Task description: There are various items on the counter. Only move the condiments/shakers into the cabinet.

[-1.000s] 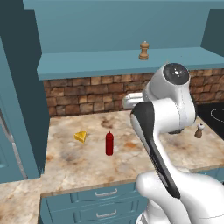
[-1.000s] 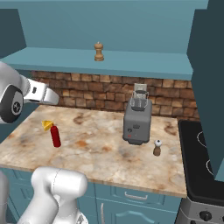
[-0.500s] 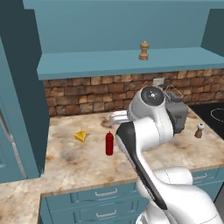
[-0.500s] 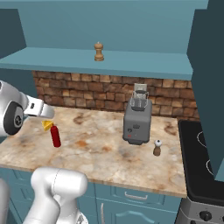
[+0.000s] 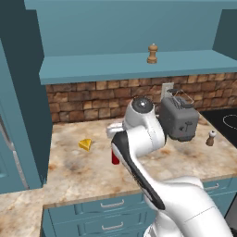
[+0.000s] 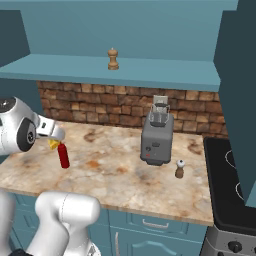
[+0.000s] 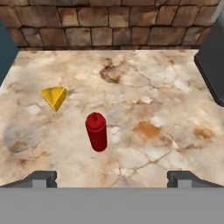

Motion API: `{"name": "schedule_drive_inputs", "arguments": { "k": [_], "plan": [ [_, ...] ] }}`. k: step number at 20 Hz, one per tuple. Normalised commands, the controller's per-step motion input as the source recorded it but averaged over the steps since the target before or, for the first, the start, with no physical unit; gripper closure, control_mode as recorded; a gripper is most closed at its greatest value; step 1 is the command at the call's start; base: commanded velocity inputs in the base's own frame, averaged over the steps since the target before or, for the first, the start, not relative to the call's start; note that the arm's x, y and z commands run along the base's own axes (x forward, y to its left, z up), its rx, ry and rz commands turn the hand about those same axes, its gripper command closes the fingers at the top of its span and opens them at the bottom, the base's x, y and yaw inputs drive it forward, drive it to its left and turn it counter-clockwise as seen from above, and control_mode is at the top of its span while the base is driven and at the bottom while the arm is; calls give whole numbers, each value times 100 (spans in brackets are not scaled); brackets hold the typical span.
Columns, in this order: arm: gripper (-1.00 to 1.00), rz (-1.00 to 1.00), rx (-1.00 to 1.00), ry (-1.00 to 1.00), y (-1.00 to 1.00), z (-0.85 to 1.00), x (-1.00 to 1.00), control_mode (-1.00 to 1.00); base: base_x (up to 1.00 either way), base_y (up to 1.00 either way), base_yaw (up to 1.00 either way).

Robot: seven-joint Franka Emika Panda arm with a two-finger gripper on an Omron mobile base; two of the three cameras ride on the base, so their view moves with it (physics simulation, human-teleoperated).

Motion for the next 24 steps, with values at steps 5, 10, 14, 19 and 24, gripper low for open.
{"name": "schedule_drive_inputs", "arguments": {
  "k": [5,10,14,19,24],
  "plan": [
    [-100,0,0,4,14,-71,8,-100,0,0,0],
    [-100,0,0,0,4,-55,1,-100,0,0,0],
    [-100,0,0,0,1,-38,19,-100,0,0,0],
    [-100,0,0,0,13,-23,29,-100,0,0,0],
    [-100,0,0,0,26,-15,33,-100,0,0,0]
  ]
}}
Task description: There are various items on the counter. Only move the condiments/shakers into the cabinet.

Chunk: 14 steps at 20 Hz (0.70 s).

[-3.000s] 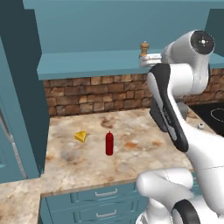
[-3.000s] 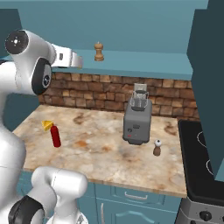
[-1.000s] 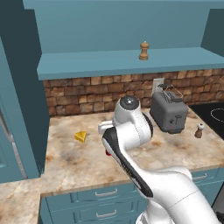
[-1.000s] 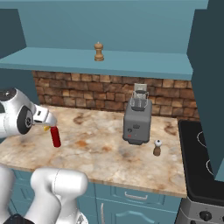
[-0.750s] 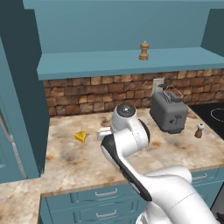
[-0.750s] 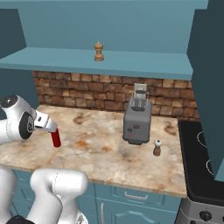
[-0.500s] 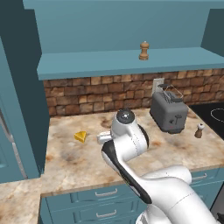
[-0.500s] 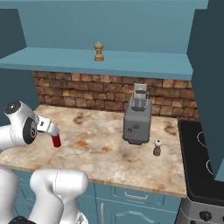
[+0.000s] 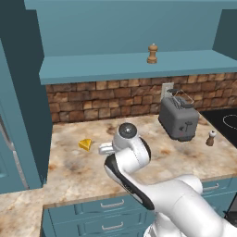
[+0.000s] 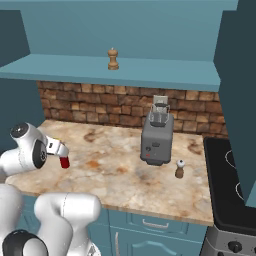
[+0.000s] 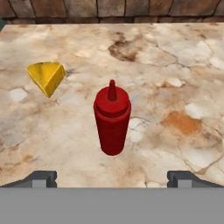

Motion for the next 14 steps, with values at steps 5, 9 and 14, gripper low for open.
{"name": "schedule_drive_inputs", "arguments": {
  "k": [5,9,14],
  "plan": [
    [-100,-5,-1,0,8,-11,13,-100,0,0,0],
    [-100,-14,-3,0,0,-12,0,-100,0,0,0],
    [-100,-11,-1,-1,0,-14,10,-100,0,0,0]
  ]
}}
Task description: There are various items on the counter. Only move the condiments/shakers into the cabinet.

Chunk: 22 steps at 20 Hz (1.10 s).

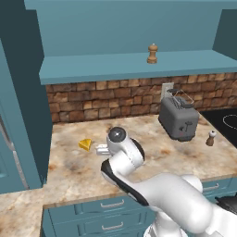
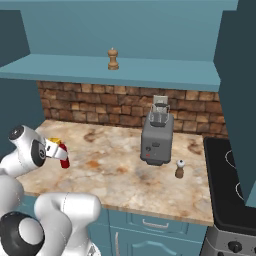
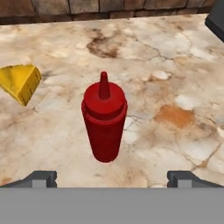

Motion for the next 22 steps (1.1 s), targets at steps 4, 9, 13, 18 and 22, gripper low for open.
{"name": "schedule_drive_inputs", "arguments": {
  "k": [4,9,13,18,22],
  "plan": [
    [-100,-9,0,-1,0,-9,34,-100,0,0,0],
    [-100,-8,0,0,0,-14,29,-100,0,0,0],
    [-100,-7,-1,0,3,-21,22,-100,0,0,0],
    [-100,-7,-1,0,1,-21,25,-100,0,0,0],
    [-100,-8,-2,-1,0,-14,26,-100,0,0,0]
  ]
}}
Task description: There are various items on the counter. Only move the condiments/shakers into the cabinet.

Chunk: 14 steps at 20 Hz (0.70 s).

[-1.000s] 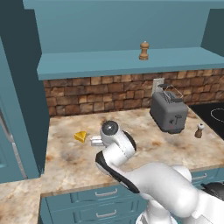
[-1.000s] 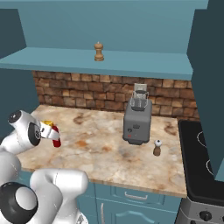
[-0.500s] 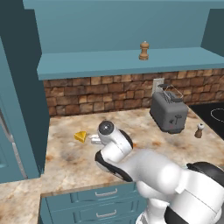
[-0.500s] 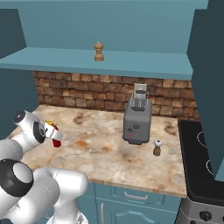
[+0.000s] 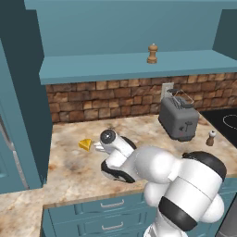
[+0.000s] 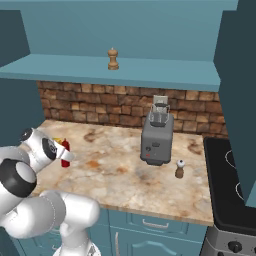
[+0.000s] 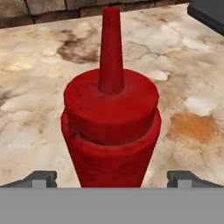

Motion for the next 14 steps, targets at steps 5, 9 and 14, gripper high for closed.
{"name": "schedule_drive_inputs", "arguments": {
  "k": [5,9,14],
  "plan": [
    [100,-5,-2,-4,6,-6,5,-100,0,0,0],
    [100,-3,0,-13,0,5,-9,-100,0,0,0],
    [100,0,1,-12,-5,65,-44,-100,0,0,0]
  ]
}}
